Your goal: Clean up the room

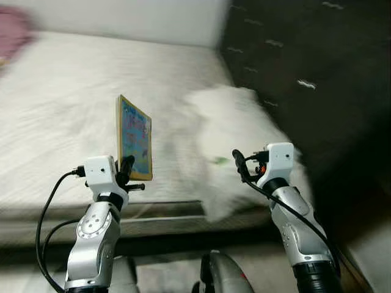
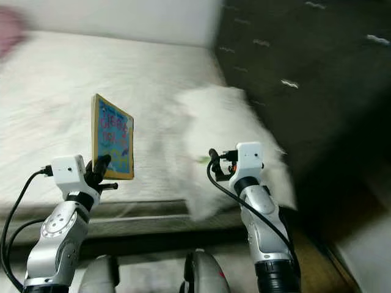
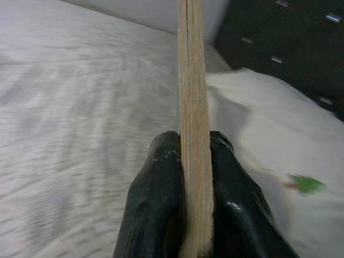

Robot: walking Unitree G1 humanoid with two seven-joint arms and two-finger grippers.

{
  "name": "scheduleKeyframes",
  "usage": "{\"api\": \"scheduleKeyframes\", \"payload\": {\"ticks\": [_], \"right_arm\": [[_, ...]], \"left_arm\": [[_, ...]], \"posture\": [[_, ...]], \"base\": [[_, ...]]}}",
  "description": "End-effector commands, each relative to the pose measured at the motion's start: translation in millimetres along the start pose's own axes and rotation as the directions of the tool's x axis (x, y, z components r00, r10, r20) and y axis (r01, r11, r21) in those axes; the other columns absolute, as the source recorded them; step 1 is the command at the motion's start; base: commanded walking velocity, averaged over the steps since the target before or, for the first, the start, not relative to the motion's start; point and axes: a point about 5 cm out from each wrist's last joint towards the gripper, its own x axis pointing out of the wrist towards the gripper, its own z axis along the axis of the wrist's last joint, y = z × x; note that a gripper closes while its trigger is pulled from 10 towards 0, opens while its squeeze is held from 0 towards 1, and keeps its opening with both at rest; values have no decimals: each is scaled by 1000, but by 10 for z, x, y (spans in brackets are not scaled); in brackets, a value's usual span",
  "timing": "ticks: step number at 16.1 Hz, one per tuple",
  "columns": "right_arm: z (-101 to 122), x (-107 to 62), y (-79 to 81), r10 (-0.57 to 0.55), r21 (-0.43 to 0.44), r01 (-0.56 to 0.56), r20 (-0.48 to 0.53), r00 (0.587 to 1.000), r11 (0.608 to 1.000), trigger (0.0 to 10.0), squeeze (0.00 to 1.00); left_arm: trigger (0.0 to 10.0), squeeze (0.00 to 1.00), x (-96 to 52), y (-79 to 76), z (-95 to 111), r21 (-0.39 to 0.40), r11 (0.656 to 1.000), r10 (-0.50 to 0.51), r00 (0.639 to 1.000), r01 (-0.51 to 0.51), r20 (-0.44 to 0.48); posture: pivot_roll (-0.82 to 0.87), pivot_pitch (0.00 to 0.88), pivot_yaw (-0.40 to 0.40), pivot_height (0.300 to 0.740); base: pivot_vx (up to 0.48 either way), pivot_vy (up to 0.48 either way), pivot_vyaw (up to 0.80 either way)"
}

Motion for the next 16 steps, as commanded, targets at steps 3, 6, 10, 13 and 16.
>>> {"api": "scheduleKeyframes", "payload": {"ticks": [3,6,10,13,16], "right_arm": [[28,-12,-47,-18,-5,18,8,1000,1000,10000,0],[30,-12,-41,-12,-9,12,10,1000,1000,10000,0],[34,-10,-36,-5,-9,6,13,1000,1000,10000,0],[50,-4,-6,21,-13,-21,23,1000,1000,10000,0],[45,-2,-7,18,-7,-18,21,1000,1000,10000,0]], "left_arm": [[10000,0,9,-107,121,-8,999,-51,997,51,54],[10000,0,12,-120,147,-8,998,-64,995,64,72],[10000,0,10,-120,149,-9,998,-65,995,66,75],[10000,0,17,-122,148,-11,998,-57,996,58,72],[10000,0,23,-118,151,-5,999,-43,996,43,74]], "posture": [[-40,0,-125,654],[-39,0,-127,654],[-39,0,-127,654],[-36,0,-130,654],[-37,0,-128,634]], "base": [[0,0,-267],[0,0,0],[0,0,0],[0,0,0],[0,0,0]]}}
